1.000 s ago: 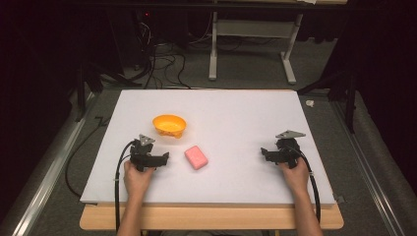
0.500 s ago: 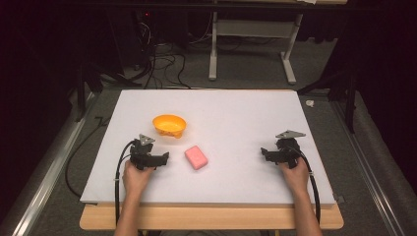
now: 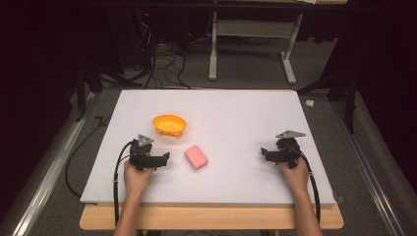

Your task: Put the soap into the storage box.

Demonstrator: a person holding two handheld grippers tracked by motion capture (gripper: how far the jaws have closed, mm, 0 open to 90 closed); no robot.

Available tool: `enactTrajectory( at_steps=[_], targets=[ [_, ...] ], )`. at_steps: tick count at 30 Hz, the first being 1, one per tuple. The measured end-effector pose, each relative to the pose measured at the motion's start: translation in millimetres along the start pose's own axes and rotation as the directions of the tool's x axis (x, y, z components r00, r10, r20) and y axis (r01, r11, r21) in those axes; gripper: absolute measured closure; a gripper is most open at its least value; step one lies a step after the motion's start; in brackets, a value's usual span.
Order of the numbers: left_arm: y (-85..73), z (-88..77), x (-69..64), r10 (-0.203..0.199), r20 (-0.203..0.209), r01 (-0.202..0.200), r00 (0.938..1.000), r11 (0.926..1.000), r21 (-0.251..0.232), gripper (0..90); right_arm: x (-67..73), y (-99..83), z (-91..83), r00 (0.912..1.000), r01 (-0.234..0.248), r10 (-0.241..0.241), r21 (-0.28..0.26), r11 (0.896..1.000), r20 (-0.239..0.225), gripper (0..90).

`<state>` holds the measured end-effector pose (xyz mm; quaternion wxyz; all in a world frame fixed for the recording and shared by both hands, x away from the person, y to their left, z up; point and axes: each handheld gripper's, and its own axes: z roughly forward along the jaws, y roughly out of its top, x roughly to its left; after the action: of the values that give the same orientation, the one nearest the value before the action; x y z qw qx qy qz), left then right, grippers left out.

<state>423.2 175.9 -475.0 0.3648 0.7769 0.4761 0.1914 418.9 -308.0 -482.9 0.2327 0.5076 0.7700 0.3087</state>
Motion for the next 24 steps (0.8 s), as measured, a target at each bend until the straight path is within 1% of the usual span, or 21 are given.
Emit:
enactTrajectory(
  at_steps=[1,3,5,6,10,11,13,14,17,18,22,24],
  targets=[
    [0.0,0.0,0.0,0.0,0.0,0.0,1.0,1.0,0.0,9.4,0.0,0.0,0.0,1.0,0.0,0.0,0.0,1.0,0.0,17.9],
    [1.0,-4.5,-2.5,0.002,0.017,-0.002,0.9999,0.9999,-0.014,9.5,0.3,0.0,-0.1,1.0,-0.001,0.001,0.001,1.0,0.001,17.9],
    [1.0,-5.5,-3.5,0.005,0.021,-0.004,0.9998,0.9998,-0.017,9.5,0.2,0.0,-0.1,1.0,-0.001,0.001,0.001,1.0,0.001,17.9],
    [0.9,-6.9,-5.4,0.013,0.034,-0.013,0.9993,0.9997,-0.02,9.5,0.2,0.0,-0.1,1.0,-0.001,0.001,0.001,1.0,0.0,17.9],
    [1.1,-8.1,-8.1,0.028,0.048,-0.026,0.9984,0.9992,-0.029,9.3,0.1,0.1,0.0,1.0,-0.001,0.001,0.001,1.0,0.002,17.4],
    [1.7,-9.0,-9.5,0.029,0.064,-0.026,0.9975,0.9989,-0.04,9.4,-0.5,0.2,0.4,1.0,-0.007,0.007,0.002,1.0,0.001,16.7],
    [2.3,-11.2,-12.1,0.031,0.08,-0.027,0.9963,0.9982,-0.054,9.7,-0.9,0.2,0.6,0.9999,-0.013,0.013,0.005,1.0,-0.001,16.4],
    [2.3,-11.2,-12.1,0.031,0.08,-0.027,0.9963,0.9982,-0.054,9.7,-0.9,0.2,0.6,0.9999,-0.013,0.013,0.005,1.0,-0.001,16.4],
    [2.2,-13.7,-19.7,0.051,0.095,-0.046,0.9942,0.9976,-0.051,9.3,-0.8,0.2,0.6,0.9999,-0.013,0.013,0.005,1.0,0.001,16.5],
    [2.2,-13.7,-19.7,0.051,0.095,-0.046,0.9942,0.9976,-0.051,9.2,-1.0,0.2,0.7,0.9999,-0.014,0.014,0.006,1.0,-0.002,16.4],
    [2.6,-17.0,-29.6,0.069,0.115,-0.064,0.991,0.9965,-0.054,9.3,-1.1,0.3,0.6,0.9999,-0.017,0.017,0.007,1.0,-0.003,16.5],
    [2.7,-18.3,-31.1,0.07,0.119,-0.063,0.9904,0.9964,-0.057,9.3,-1.1,0.3,0.7,0.9999,-0.016,0.016,0.007,1.0,-0.003,16.5]
  ],
)
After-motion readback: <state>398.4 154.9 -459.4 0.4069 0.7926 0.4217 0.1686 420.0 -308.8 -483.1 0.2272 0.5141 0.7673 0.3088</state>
